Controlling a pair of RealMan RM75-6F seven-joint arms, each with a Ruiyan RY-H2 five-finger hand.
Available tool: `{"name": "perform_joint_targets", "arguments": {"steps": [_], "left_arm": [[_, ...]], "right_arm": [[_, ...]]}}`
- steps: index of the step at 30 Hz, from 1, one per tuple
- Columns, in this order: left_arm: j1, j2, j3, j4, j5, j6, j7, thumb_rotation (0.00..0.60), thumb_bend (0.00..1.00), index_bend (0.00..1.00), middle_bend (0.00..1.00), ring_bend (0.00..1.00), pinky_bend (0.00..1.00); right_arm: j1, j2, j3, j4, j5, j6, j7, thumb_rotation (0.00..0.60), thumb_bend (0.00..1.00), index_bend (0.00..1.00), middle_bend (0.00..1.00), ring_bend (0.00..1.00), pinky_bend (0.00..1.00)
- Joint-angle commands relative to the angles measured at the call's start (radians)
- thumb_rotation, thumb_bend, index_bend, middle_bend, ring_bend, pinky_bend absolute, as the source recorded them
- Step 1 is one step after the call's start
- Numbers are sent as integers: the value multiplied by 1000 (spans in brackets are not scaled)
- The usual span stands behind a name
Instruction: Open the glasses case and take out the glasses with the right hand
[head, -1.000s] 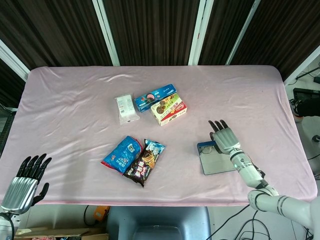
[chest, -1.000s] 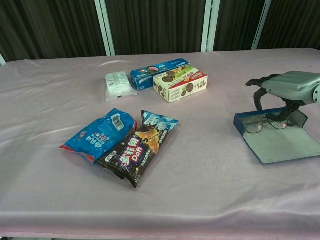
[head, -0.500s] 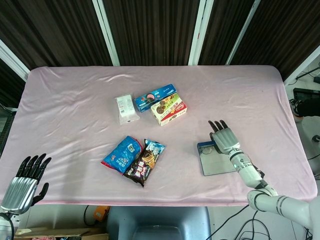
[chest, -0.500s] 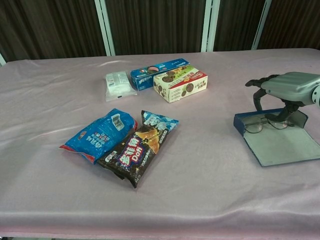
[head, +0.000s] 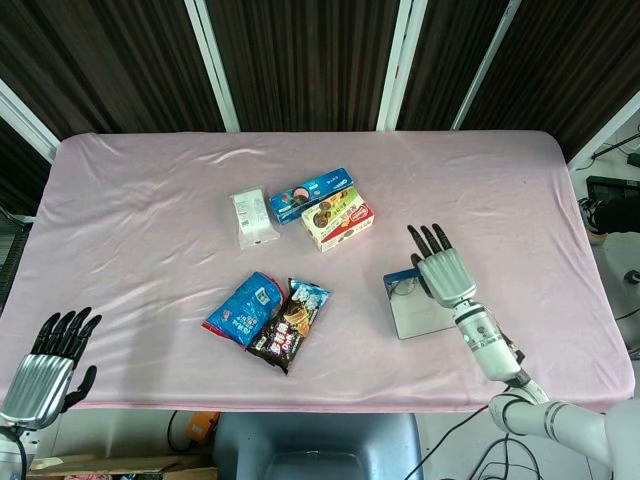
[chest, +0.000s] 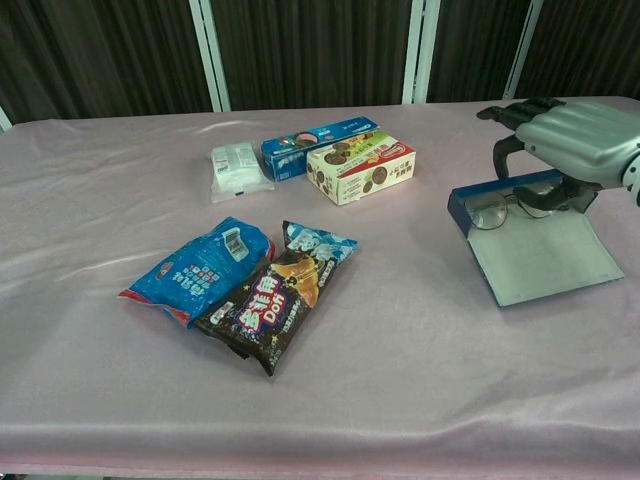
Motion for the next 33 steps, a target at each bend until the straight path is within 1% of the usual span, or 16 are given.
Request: {"name": "perform_joint_targets", "arguments": {"steps": [1,4,10,14,21,24,26,29,33], "left_arm": [[1,1,1,1,2,2,-3,600,433,0,0,0,0],[1,2,2,1,3,2,-5,600,433,0,0,0,0],[1,3,2,1,4,3,-7,600,433,0,0,0,0],[2,4,2,1,5,4,-10,600,432,0,0,0,0],[1,5,2,3,5,4,-13,600,432,0,0,0,0],[2,4,2,3,6,4,-11,600,432,0,0,0,0],[1,4,2,1,6,4,-10,600,431,0,0,0,0],[2,4,3,2,7,5,-9,600,431,0,0,0,0],[3,4,3,2,8,7,-10,600,432,0,0,0,0]], "right_arm": [[-33,-68,-28,91,-93,118,-75,600,589,671,18,0,0],[-51,-109,-48,157,-139,175,-131,600,589,670,21,0,0],[-77,-173,-71,261,-201,243,-212,600,589,667,24,0,0],[-90,-202,-71,309,-217,262,-238,600,589,665,26,0,0],[-97,-226,-58,362,-228,270,-235,600,589,661,26,0,0],[-94,-234,-42,377,-221,266,-241,600,589,661,26,0,0],[-88,-239,-22,395,-208,258,-252,600,589,659,26,0,0],[-71,-248,19,433,-175,232,-266,600,589,657,26,0,0],[-43,-261,91,510,-99,162,-268,600,589,654,26,0,0]]}}
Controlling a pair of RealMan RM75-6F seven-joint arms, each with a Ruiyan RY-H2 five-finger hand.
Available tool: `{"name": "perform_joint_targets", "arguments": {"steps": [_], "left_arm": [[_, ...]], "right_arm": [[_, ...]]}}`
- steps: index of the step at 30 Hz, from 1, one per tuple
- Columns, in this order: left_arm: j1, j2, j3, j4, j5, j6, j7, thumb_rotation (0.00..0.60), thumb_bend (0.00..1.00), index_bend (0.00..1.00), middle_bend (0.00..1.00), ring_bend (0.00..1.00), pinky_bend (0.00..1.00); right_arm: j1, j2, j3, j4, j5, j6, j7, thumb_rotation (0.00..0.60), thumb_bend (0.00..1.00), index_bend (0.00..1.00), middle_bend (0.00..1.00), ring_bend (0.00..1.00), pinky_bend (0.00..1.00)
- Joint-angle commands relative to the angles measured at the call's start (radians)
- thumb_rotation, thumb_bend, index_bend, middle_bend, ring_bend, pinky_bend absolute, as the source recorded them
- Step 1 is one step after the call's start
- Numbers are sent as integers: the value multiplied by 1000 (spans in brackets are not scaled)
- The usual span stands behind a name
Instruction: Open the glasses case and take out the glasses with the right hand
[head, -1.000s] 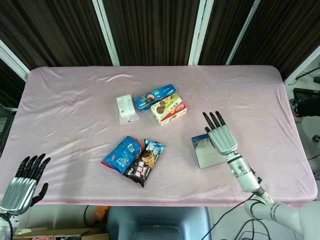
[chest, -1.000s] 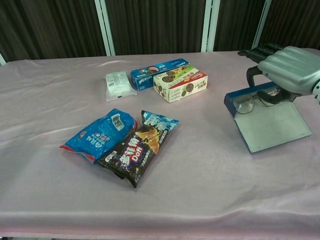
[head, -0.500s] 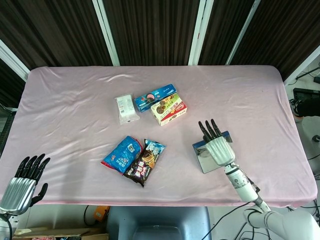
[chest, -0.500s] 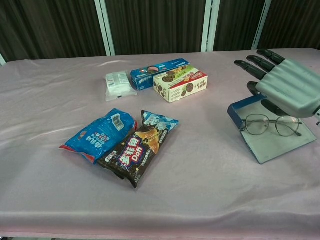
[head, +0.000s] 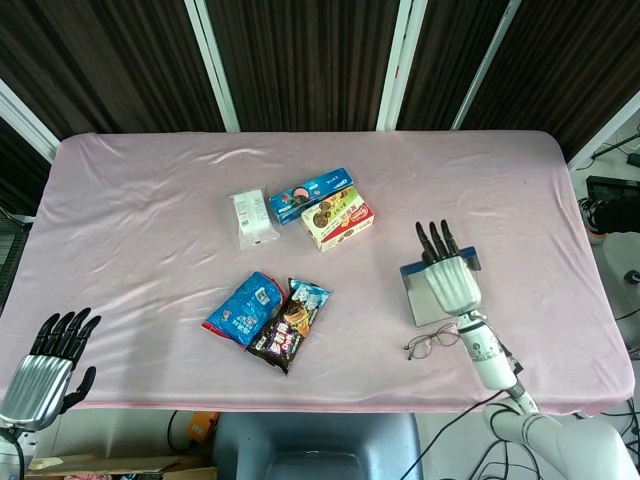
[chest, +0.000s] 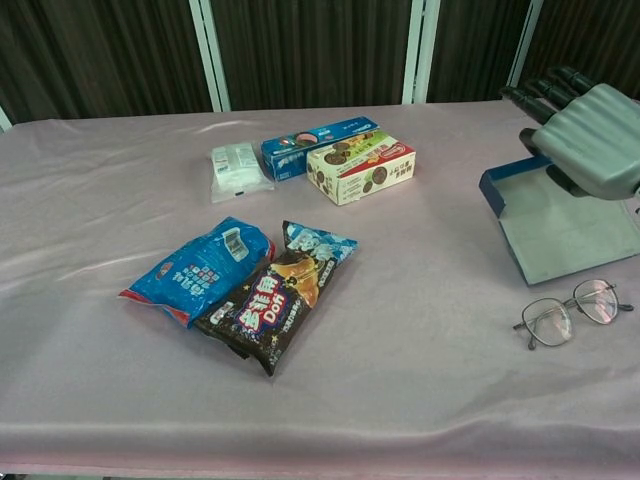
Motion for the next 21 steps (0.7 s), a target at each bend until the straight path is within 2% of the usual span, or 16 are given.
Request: {"name": "perform_joint_targets", "arguments": {"steps": [1,6,10,12,16,18,21], "left_arm": [[0,0,0,0,1,1,-1,600,432,0,0,0,0],[-1,-1,-2,1,-4,-3,0,600,432,0,0,0,0],[-5,-5,-1,-2,-6,-15,13,600,432,0,0,0,0],[-6,-6,-1,-4,-7,-17,19,600,433,0,0,0,0],[-5,-9,-1,-8,-9,-18,28,600,432,0,0,0,0],[-5,-9,-1,-8,-9,-17,29,600,431,0,0,0,0],[-5,-8,-1,-8,-8,-16,27,600,433,0,0,0,0]], "right_arm": [[26,-14,62,70,70,-67,2,600,589,653,26,0,0],[29,-26,100,153,144,-181,62,600,589,616,25,0,0],[20,-25,108,161,179,-259,114,600,575,401,23,0,0],[15,-16,109,143,189,-285,133,600,515,288,10,0,0],[-8,57,107,1,199,-309,184,600,399,179,0,0,0],[-24,113,93,-93,180,-289,205,600,378,181,0,0,0],[-57,224,64,-289,129,-232,262,600,370,240,0,0,0]]}}
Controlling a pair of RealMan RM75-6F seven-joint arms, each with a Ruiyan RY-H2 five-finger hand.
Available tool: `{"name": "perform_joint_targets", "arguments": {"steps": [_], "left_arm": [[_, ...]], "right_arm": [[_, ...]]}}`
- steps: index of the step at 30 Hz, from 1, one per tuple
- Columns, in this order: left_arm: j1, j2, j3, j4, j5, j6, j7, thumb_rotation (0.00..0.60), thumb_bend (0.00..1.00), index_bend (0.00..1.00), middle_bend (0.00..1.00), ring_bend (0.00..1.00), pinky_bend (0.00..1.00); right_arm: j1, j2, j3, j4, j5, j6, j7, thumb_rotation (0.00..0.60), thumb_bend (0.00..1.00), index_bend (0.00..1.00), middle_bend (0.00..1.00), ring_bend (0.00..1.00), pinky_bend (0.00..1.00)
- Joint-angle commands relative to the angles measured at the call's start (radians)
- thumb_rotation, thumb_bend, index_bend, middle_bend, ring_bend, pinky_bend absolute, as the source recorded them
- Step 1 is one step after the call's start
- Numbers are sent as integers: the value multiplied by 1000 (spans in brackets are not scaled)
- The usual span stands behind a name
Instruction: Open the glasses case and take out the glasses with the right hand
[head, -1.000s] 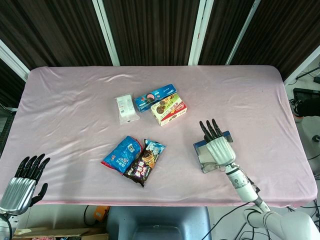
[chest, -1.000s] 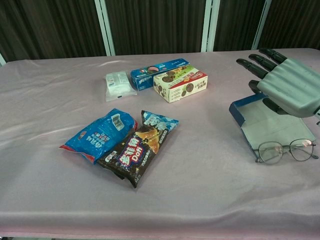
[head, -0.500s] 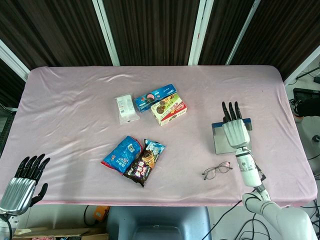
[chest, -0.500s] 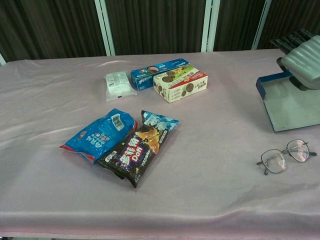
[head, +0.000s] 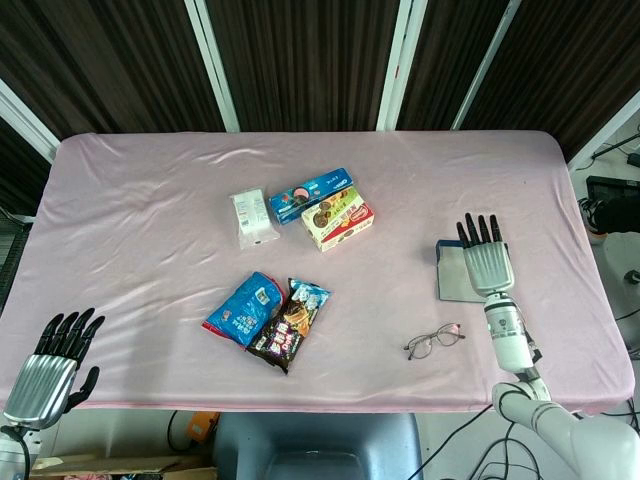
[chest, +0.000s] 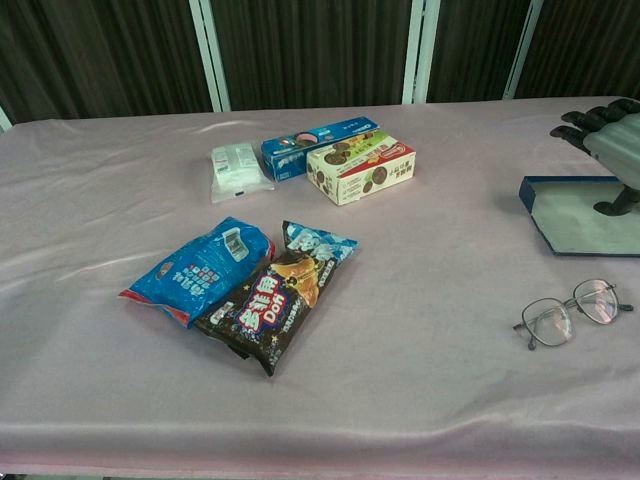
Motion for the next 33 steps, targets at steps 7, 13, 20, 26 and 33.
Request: {"name": "perform_joint_targets", "arguments": {"steps": [7,13,20,26,33], "left_arm": [[0,0,4,0,6,-1,3,600,433,0,0,0,0],[4,0,5,0,10,8,1,600,431,0,0,0,0],[5,3,5,2,11,12,-10,600,434,0,0,0,0],[7,5,3,3,9,17,-16,600,434,0,0,0,0],[6,6,1,5,7,16,-22,600,433,0,0,0,0]], "right_arm": [[-75,436,-154,-695,-201,42,188,600,370,456,0,0,0],[-66,511,-222,-811,-259,-13,127,600,371,538,0,0,0],[-52,467,-248,-774,-224,-98,78,600,371,553,0,0,0],[-40,422,-247,-728,-212,-121,72,600,407,568,0,0,0],[-36,410,-253,-708,-200,-133,59,600,442,586,0,0,0]]}}
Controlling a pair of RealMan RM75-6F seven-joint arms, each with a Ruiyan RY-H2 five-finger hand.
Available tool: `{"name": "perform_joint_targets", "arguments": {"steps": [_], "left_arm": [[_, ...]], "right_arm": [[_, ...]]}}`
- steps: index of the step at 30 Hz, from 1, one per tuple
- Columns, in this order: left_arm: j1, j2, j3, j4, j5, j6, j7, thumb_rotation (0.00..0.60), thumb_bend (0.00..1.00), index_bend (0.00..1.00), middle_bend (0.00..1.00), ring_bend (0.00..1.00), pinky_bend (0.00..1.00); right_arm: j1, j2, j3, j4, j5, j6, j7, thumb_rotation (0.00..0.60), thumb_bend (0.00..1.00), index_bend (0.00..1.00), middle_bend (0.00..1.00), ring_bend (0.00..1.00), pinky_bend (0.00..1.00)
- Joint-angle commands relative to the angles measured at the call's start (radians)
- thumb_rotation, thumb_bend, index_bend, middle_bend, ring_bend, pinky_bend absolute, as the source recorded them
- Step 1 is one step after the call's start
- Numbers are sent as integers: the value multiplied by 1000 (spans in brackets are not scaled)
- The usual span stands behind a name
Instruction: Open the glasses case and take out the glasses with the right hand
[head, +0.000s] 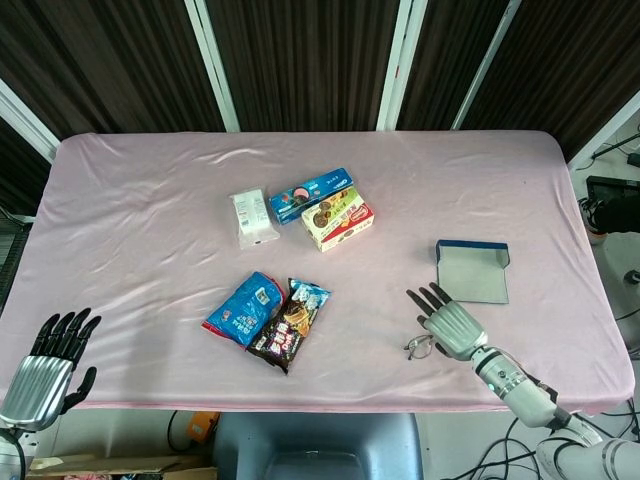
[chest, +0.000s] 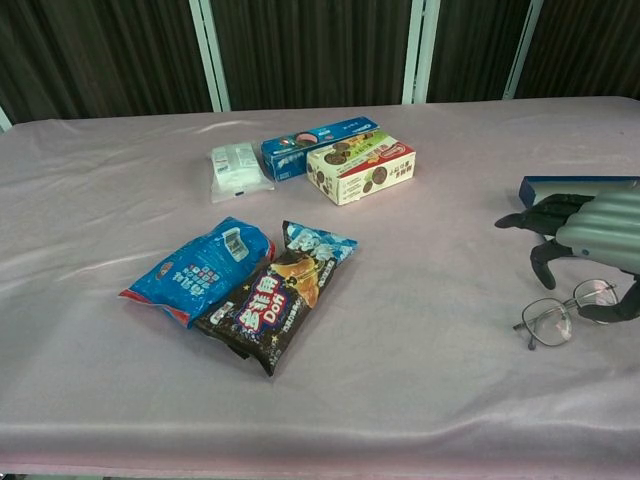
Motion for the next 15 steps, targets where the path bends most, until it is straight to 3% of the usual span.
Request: {"name": "perform_joint_targets", "arguments": {"steps": [1,15], "left_arm": [[-1,0,0,0,0,-1,0,600,433,0,0,0,0],[0,1,-1,0,-1,0,-4,600,434,0,0,0,0]], "right_arm": [[3,-5,-3,7,5,-9,-2,600,447,589,0,0,0],[15,-27,-14,26,12,-32,-5,600,568,685,1,0,0]]}}
